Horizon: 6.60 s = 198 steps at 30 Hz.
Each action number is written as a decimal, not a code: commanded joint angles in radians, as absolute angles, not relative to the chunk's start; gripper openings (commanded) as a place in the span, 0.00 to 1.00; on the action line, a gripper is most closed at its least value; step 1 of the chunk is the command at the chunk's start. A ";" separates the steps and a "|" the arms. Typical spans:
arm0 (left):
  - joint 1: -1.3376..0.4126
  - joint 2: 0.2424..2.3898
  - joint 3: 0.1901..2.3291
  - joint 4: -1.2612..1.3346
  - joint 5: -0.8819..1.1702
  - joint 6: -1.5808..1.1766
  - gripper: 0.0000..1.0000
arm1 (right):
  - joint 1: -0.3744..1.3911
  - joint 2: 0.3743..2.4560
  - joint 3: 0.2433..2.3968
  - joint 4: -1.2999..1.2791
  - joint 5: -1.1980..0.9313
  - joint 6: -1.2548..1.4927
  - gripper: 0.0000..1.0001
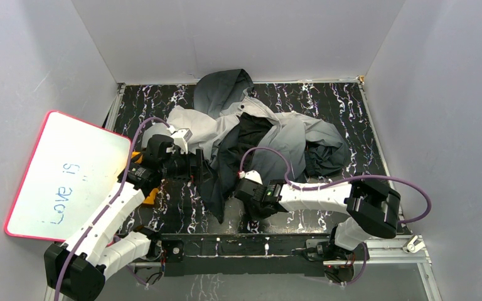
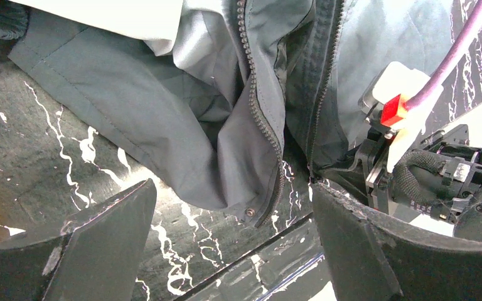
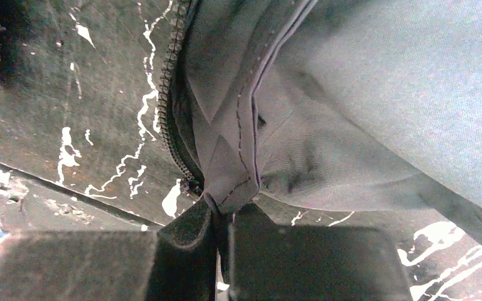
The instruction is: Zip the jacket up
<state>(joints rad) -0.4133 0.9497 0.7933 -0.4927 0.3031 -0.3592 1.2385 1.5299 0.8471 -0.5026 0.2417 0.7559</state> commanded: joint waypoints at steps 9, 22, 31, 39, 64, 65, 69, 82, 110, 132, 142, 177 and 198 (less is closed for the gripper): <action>-0.410 0.943 0.799 -0.467 0.384 -0.380 0.94 | 1.146 1.271 0.776 -0.342 0.219 0.771 0.00; -0.427 0.916 0.740 -0.273 0.732 -0.534 0.92 | 1.124 1.056 0.678 -0.132 0.307 0.747 0.00; -0.613 0.980 0.745 -0.193 0.529 -0.614 0.88 | 1.124 1.062 0.684 -0.172 0.312 0.824 0.00; -0.847 1.144 0.815 -0.167 0.262 -0.635 0.83 | 1.126 1.038 0.668 -0.210 0.323 0.872 0.00; -0.919 1.307 0.851 -0.006 0.218 -0.676 0.34 | 1.125 0.923 0.590 -0.215 0.313 0.912 0.00; -0.919 1.310 0.851 0.009 0.226 -0.679 0.31 | 1.126 0.922 0.587 -0.213 0.312 0.914 0.00; -0.919 1.307 0.842 0.052 0.254 -0.683 0.21 | 1.126 0.904 0.583 -0.212 0.311 0.924 0.00; -0.919 1.216 0.745 0.155 0.300 -0.706 0.00 | 1.126 0.732 0.481 -0.124 0.287 0.972 0.00; -0.919 1.141 0.509 0.675 0.468 -0.919 0.00 | 1.126 0.445 0.329 0.025 0.164 1.006 0.54; -0.919 1.113 0.480 0.628 0.492 -0.839 0.00 | 1.125 0.418 0.584 -0.408 0.192 1.018 0.77; -0.919 1.137 0.481 0.671 0.525 -0.848 0.00 | 1.125 0.548 0.610 -0.361 0.104 1.045 0.74; -0.919 1.230 0.490 0.822 0.623 -0.872 0.00 | 1.126 0.574 0.499 -0.140 -0.029 1.058 0.37; -0.919 1.228 0.480 0.806 0.600 -0.864 0.03 | 1.125 0.525 0.474 -0.112 -0.006 1.079 0.00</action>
<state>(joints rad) -0.9192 1.2366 0.4789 0.7853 0.6281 -0.8837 1.1248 0.5442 0.4599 -0.2062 0.0116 1.0714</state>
